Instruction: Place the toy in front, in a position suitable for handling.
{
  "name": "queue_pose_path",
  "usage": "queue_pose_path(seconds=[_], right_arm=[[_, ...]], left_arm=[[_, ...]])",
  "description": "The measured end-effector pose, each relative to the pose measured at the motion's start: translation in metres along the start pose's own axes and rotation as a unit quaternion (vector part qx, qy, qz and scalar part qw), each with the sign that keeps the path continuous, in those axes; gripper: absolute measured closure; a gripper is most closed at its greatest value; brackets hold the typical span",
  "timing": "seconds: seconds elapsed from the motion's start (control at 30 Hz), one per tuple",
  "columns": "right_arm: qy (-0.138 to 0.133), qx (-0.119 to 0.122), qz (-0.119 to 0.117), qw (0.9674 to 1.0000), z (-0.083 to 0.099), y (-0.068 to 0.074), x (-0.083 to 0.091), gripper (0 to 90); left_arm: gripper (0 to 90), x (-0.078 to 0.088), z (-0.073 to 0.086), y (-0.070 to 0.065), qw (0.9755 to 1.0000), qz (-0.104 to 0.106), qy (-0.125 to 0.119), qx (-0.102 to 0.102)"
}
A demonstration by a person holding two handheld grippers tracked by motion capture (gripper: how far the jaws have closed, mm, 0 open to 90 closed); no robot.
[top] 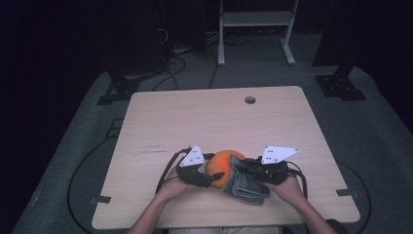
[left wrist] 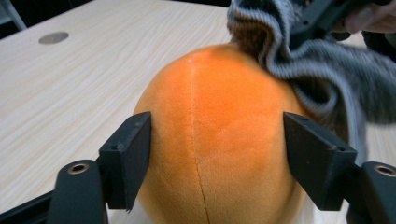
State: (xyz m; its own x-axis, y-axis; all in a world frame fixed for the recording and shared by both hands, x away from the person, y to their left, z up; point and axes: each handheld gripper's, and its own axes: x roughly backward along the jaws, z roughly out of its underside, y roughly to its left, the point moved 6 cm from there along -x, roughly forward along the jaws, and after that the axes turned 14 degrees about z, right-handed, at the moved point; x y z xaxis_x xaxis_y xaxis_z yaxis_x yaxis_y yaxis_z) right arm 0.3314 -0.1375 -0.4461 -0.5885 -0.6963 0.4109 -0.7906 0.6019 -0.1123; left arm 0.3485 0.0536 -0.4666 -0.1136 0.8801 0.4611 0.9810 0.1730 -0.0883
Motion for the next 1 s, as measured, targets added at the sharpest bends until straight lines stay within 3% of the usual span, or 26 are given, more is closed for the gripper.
queue_pose_path(seconds=[0.03,0.13,0.2,0.3,0.37,0.5,0.73,0.87,0.97,1.0], right_arm=[[0.006,-0.02,0.006,0.9998,0.009,-0.006,0.002,79.9],[0.016,-0.036,0.018,0.999,0.022,-0.011,0.005,79.8],[0.023,-0.034,0.023,0.9989,0.026,-0.011,0.007,79.8],[0.029,-0.034,0.027,0.9986,0.029,-0.011,0.008,79.8],[0.029,-0.038,0.029,0.9985,0.029,-0.012,0.007,79.8],[0.016,-0.049,0.022,0.9984,0.025,-0.012,0.007,79.7],[0.041,-0.059,0.031,0.9969,0.036,-0.013,0.007,79.7],[-0.005,-0.061,0.003,0.9981,0.019,-0.002,0.016,79.7],[-0.012,-0.049,-0.002,0.9987,0.013,0.002,0.013,79.7],[-0.001,-0.043,0.002,0.9991,0.014,0.003,0.006,79.7]], left_arm=[[29.3,0.002,0.003,0.001,1.0,0.0,0.005,0.001],[29.9,0.004,0.008,0.003,0.9999,0.003,0.006,0.009],[29.9,0.006,0.011,0.004,0.9999,0.004,0.008,0.014],[24.2,0.006,0.005,0.003,0.9996,0.012,-0.014,0.021],[15.8,0.003,0.002,0.003,0.9995,0.015,-0.011,0.025],[27.1,0.005,0.007,0.006,0.9996,0.01,-0.001,0.026],[29.5,0.009,0.014,0.009,0.9989,0.001,0.008,0.046],[30.2,0.008,0.015,0.01,0.9987,-0.001,0.003,0.05],[30.3,0.008,0.015,0.011,0.9987,-0.001,0.003,0.052],[30.2,0.009,0.015,0.011,0.9987,-0.001,0.005,0.051]])
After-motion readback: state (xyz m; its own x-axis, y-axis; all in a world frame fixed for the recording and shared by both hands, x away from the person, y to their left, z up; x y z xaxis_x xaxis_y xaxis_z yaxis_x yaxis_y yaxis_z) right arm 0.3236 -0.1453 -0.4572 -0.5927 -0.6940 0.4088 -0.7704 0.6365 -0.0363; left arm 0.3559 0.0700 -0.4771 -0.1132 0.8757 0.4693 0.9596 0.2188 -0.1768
